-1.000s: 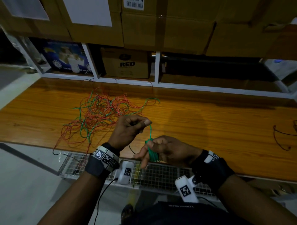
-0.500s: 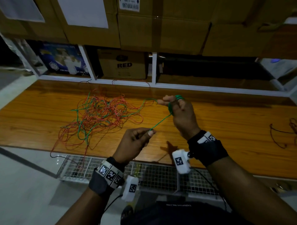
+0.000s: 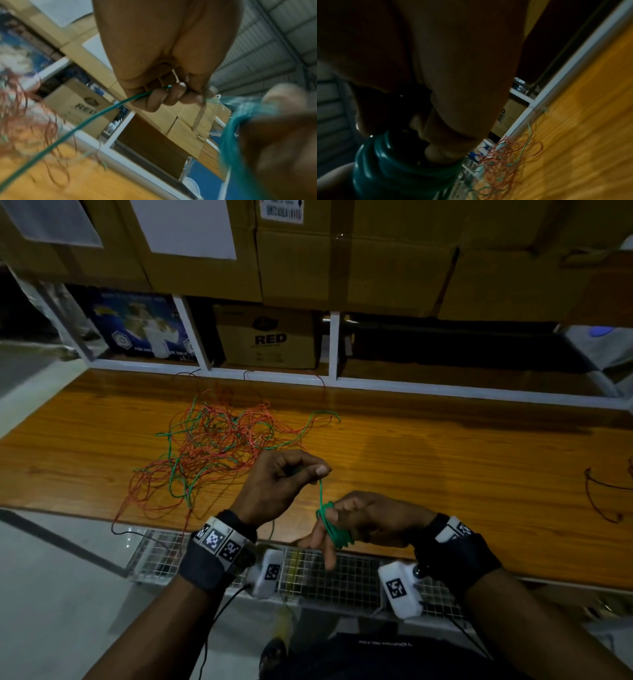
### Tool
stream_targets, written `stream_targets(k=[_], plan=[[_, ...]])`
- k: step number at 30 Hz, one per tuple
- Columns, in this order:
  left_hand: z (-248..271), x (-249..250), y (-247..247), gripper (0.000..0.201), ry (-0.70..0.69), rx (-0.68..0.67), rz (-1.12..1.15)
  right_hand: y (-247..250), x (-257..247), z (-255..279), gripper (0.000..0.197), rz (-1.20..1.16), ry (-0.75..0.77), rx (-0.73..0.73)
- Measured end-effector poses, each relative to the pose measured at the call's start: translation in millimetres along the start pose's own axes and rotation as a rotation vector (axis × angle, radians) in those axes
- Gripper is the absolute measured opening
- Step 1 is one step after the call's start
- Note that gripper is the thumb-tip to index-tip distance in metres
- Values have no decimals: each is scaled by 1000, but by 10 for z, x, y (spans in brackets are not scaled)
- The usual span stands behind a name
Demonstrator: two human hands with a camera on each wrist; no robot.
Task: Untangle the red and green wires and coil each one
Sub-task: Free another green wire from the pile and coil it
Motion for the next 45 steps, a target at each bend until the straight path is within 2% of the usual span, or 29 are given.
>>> stream_targets(k=[2,4,7,9,10,11,12,14,15,16,18,20,23,26,29,33,35,37,38,40,42,43,45], plan=[[-25,1,-60,20,59,51,147,-46,-127,0,41,-148,67,-55],[-22,-9,-140,24,119,96,258,-99,-270,3,40,-338,160,-44],[62,-61,-337,34,160,153,328,-26,-505,-57,39,-748,317,134],[166,-149,-493,34,184,112,278,183,-632,-134,41,-930,460,335],[237,-180,-562,30,180,69,243,315,-679,-161,41,-875,530,489],[302,-211,-601,28,173,37,196,433,-715,-188,41,-704,572,674],[355,-227,-616,26,172,20,147,541,-706,-199,42,-425,570,875],[385,-246,-560,24,166,48,66,682,-626,-173,40,357,439,1197],[364,-249,-506,24,152,79,22,697,-582,-177,38,713,348,1196],[329,-275,-437,26,133,113,-31,697,-507,-200,37,966,236,1088],[255,-328,-274,27,94,140,-143,668,-338,-217,42,1077,53,789],[213,-368,-143,21,85,118,-221,585,-250,-198,47,1016,-25,583],[184,-354,-35,16,72,72,-263,489,-203,-173,48,847,-86,448],[118,-263,61,22,-5,72,-191,396,-217,-147,49,622,-121,323],[-39,-165,147,25,-106,49,-113,293,-318,-94,49,370,-35,237],[-159,-74,85,13,-118,70,76,83,-443,-53,47,-61,127,30],[-132,7,-62,14,-135,124,229,19,-578,-69,47,-337,220,91],[-105,72,-245,29,-148,179,318,30,-715,-95,48,-555,318,204],[-94,77,-329,35,-122,205,312,66,-777,-116,46,-671,371,231],[-49,35,-479,28,-42,197,244,168,-885,-164,43,-849,485,307],[52,-84,-602,22,32,134,144,331,-941,-177,39,-824,603,505],[126,-147,-635,23,52,118,75,405,-972,-156,38,-722,655,617],[273,-234,-632,28,43,119,-71,557,-1021,-74,37,-304,735,839]])
Point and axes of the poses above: each hand's wrist, its own z-axis away from the middle knuckle, its own y-axis out of the back of the hand, x = y × z, the point moved 3 cm from there along -z, towards the middle knuckle, and after that the axes turned 9 degrees about x, right-handed, at the moved point
